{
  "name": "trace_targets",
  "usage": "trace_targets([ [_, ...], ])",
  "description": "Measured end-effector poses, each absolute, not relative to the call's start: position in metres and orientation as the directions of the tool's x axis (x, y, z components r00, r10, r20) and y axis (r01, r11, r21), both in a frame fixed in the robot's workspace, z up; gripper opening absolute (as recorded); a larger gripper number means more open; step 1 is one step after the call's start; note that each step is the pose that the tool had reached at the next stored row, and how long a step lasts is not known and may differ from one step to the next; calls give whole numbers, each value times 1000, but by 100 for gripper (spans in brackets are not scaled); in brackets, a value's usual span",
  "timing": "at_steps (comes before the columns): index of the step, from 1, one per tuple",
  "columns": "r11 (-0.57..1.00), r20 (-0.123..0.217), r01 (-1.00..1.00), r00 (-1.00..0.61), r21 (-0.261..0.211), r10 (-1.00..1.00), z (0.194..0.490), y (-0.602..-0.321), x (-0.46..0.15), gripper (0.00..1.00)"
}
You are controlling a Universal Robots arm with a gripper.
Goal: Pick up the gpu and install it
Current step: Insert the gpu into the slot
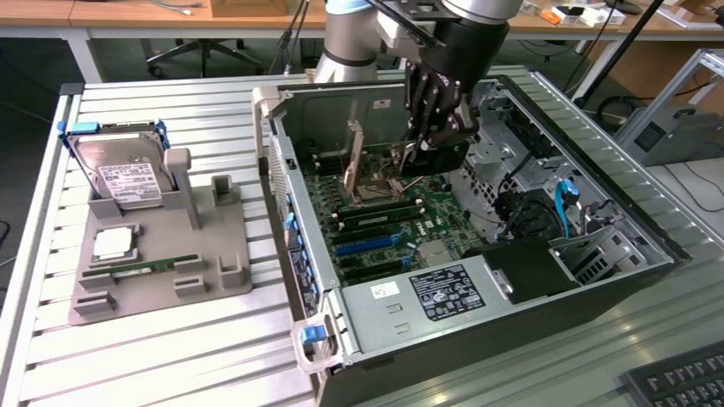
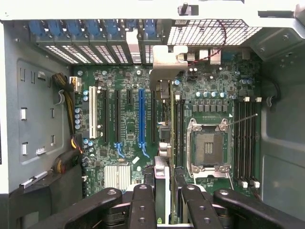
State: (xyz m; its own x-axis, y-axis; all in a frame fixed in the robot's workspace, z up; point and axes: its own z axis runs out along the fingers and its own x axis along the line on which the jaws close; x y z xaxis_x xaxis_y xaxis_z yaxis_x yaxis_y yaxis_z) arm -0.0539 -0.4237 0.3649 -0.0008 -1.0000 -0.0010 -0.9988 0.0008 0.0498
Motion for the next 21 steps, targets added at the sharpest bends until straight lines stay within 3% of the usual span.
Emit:
trace_targets([
  [21, 1, -1, -999, -1, 50, -1000, 360, -430, -58, 26],
])
